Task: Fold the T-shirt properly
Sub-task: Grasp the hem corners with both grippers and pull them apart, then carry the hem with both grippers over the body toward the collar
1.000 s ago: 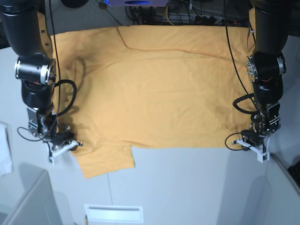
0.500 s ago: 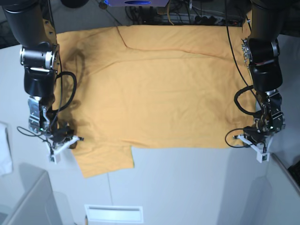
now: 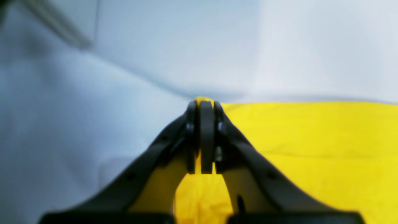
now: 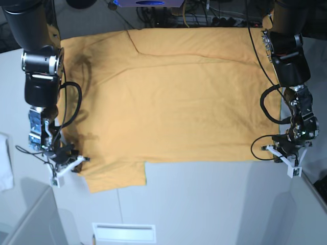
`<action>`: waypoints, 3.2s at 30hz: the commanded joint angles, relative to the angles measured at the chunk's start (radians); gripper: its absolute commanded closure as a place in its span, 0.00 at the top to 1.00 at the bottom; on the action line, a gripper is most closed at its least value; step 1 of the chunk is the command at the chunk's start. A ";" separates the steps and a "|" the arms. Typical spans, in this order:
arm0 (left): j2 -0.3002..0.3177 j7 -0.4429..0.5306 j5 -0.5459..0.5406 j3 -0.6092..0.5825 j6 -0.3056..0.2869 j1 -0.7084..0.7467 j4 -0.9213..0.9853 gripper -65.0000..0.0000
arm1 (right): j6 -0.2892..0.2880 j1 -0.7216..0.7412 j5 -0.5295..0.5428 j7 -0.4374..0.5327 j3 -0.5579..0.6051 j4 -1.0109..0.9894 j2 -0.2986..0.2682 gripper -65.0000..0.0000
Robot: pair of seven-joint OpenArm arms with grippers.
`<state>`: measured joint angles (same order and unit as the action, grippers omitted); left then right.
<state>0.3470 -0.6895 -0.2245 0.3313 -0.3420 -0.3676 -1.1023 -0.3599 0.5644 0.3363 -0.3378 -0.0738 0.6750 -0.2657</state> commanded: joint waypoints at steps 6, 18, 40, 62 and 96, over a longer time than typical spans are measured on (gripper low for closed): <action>0.024 0.015 -0.146 0.025 -0.049 0.045 -0.048 0.00 | -0.006 0.035 0.007 0.027 -0.002 0.021 -0.016 0.00; 0.108 0.014 -0.451 0.053 -0.044 0.126 -0.100 0.00 | -0.006 0.033 0.007 0.026 -0.002 0.021 -0.016 0.00; 0.110 -0.154 -0.471 0.165 -0.045 0.293 -0.430 0.00 | -0.006 -0.063 0.008 -0.131 -0.050 0.220 -0.017 0.00; 0.090 -0.155 -0.474 0.274 -0.049 0.660 -0.766 0.00 | -0.009 -0.283 0.011 -0.406 -0.217 0.619 -0.007 0.00; 0.090 -0.155 -0.473 0.381 -0.050 0.836 -0.870 0.00 | -0.015 -0.577 0.202 -0.818 -0.536 1.092 0.128 0.00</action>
<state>0.4187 -0.8654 -0.6895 0.7033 -0.3935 0.4683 -1.9514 -0.3748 -0.0265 0.5224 -1.1786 -0.6056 1.7466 -0.1204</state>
